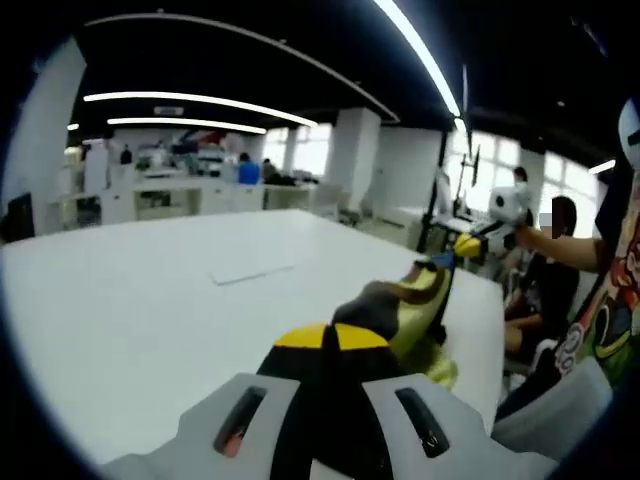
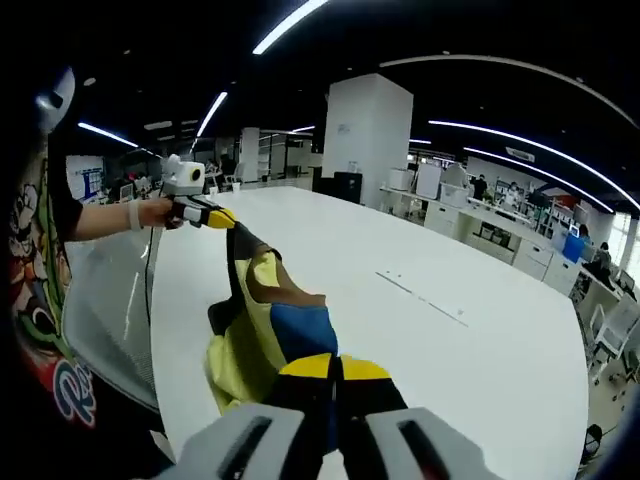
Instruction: Fold the garment on the visible template until the final outline fits inside the template.
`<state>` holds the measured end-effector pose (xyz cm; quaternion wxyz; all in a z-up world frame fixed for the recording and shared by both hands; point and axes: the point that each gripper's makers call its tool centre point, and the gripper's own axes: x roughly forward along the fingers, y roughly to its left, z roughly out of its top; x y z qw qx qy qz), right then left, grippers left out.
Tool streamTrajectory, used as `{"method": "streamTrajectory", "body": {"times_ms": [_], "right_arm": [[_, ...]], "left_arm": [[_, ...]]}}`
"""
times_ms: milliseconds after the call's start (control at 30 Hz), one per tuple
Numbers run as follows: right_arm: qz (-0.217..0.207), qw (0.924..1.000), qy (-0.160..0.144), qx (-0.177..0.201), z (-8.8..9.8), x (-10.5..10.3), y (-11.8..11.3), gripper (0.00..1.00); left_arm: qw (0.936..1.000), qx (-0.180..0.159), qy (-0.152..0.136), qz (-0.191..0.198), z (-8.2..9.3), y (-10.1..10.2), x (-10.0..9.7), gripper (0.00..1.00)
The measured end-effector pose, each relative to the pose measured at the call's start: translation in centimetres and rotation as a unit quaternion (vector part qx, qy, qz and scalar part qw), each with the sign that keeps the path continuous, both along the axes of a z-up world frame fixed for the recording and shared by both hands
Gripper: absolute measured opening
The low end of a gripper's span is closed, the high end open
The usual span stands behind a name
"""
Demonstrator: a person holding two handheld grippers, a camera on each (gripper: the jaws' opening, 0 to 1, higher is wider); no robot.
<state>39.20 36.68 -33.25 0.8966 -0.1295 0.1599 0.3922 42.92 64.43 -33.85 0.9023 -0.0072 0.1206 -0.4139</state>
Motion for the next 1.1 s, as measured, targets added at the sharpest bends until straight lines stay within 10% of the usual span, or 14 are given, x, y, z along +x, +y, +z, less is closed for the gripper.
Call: {"method": "streamTrajectory", "body": {"times_ms": [933,1100], "right_arm": [[0.023,0.9884,-0.119,0.091,13.8,-1.3,-0.4,0.0],[0.027,0.9867,-0.106,0.12,13.6,-0.2,-0.6,0.0]], "left_arm": [[0.9911,-0.075,-0.11,-0.013,13.3,0.8,-0.7,0.0],[0.9913,-0.063,-0.116,-0.009,12.9,1.0,0.1,0.0]]}}
